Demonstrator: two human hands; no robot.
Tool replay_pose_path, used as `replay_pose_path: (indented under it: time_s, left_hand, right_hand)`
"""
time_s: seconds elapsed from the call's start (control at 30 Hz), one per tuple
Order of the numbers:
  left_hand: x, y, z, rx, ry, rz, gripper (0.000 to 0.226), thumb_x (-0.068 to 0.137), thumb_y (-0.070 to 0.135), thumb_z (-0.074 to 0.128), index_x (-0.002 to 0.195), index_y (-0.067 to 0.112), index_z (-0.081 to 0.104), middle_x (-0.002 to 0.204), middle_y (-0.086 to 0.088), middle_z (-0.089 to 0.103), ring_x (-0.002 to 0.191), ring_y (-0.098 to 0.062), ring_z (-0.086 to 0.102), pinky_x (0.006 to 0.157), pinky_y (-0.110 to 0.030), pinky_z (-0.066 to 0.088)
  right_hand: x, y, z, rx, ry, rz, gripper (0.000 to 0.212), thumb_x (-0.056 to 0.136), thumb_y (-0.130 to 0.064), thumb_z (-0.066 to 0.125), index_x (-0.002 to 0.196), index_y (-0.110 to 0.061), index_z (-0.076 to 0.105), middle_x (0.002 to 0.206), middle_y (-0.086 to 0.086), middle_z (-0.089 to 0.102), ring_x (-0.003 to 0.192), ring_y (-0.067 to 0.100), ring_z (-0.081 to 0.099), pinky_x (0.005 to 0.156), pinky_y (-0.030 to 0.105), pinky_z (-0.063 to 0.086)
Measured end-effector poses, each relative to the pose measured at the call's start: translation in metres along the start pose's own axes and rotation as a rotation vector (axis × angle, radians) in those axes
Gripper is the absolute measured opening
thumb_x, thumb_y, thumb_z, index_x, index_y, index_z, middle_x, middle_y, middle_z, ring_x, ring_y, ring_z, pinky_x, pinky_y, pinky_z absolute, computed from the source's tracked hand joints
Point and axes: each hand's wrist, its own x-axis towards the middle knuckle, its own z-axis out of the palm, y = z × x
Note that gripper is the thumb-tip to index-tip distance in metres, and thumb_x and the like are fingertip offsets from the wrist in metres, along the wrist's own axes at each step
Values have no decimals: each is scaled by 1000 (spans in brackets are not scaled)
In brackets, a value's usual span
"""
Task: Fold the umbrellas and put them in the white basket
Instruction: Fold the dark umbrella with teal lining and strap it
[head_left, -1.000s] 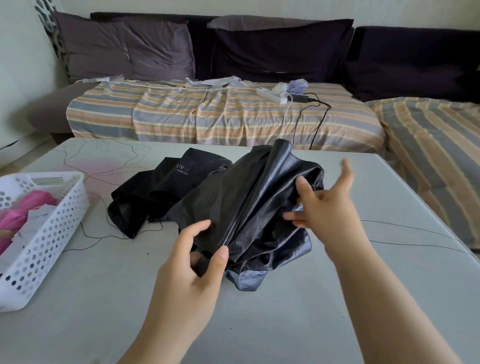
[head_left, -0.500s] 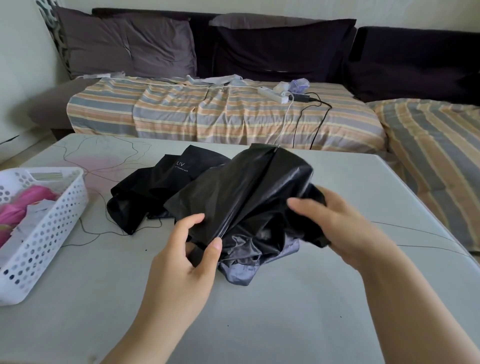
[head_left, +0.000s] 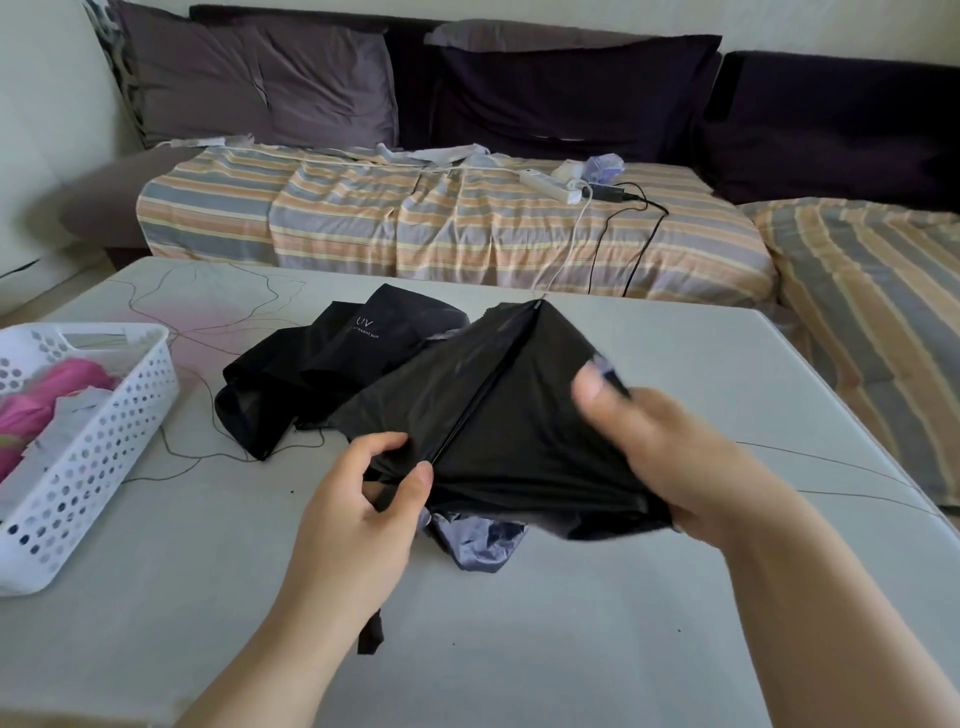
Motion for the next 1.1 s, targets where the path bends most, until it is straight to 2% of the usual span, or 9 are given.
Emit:
replay_pose_path:
  time_s: [0.1,0.2,0.37,0.53,0.6,0.77,0.93,1.03,1.1]
  left_hand:
    - [2,0,-4,23,25,6,19,86,37,59,104,42,54,54,3,56,54,-12,52,55,-29,39]
    - [4,-1,-6,48,33,17,21,86,36,60,106,42,54,58,4,55,56,-15,52,56,-29,39]
    - [3,0,-4,66,34,32,23,86,34,59,107,42,54,57,4,52,53,-14,50,56,-29,38]
    - [5,0,-11,87,72,43,21,86,34,60,104,43,55,55,2,53,53,-17,52,55,-29,38]
    - [4,1,-12,112,68,61,21,86,34,60,103,45,53,55,1,54,55,-18,55,55,-29,39]
    - [9,-3,-15,124,117,57,20,86,33,60,103,42,54,58,-1,56,56,-21,55,55,-30,40]
    - [5,-1,-12,133,110,90,21,85,33,60,103,42,54,55,2,50,52,-21,53,53,-30,38]
    - [5,1,-11,124,108,94,21,84,34,60,103,42,54,53,1,49,50,-21,51,52,-30,38]
    - [7,1,-13,117,122,80,21,84,34,60,103,41,54,55,2,49,52,-22,52,53,-30,38]
  right_hand:
    - [-5,6,-1,-500,-270,44,47,67,-51,79,109,-33,66,102,-16,72,98,4,66,94,34,51]
    - [-4,7,3,-64,-164,-61,3,82,-28,72,85,-27,72,82,-10,74,80,4,69,71,23,54]
    - [9,13,14,427,-46,63,28,94,-35,51,105,-14,65,103,2,74,96,17,70,80,29,58]
    - [3,13,10,-48,-377,41,30,66,-28,77,95,-28,69,85,-13,73,81,4,69,68,16,52]
    - [3,16,11,-235,-378,66,31,67,-29,79,97,-32,69,89,-12,73,85,7,69,75,21,55]
    - [4,19,14,76,-159,50,15,97,-24,54,107,-20,65,105,-6,73,102,13,67,86,28,52]
    - [10,14,35,363,85,132,23,100,-27,47,102,-14,65,97,4,75,87,18,72,75,32,57]
    - [9,12,34,307,16,115,24,91,-39,58,99,-18,66,92,-1,75,85,12,72,72,29,59]
    - [4,9,30,97,-158,108,10,82,-34,69,83,-24,68,72,-12,71,65,1,67,57,17,51]
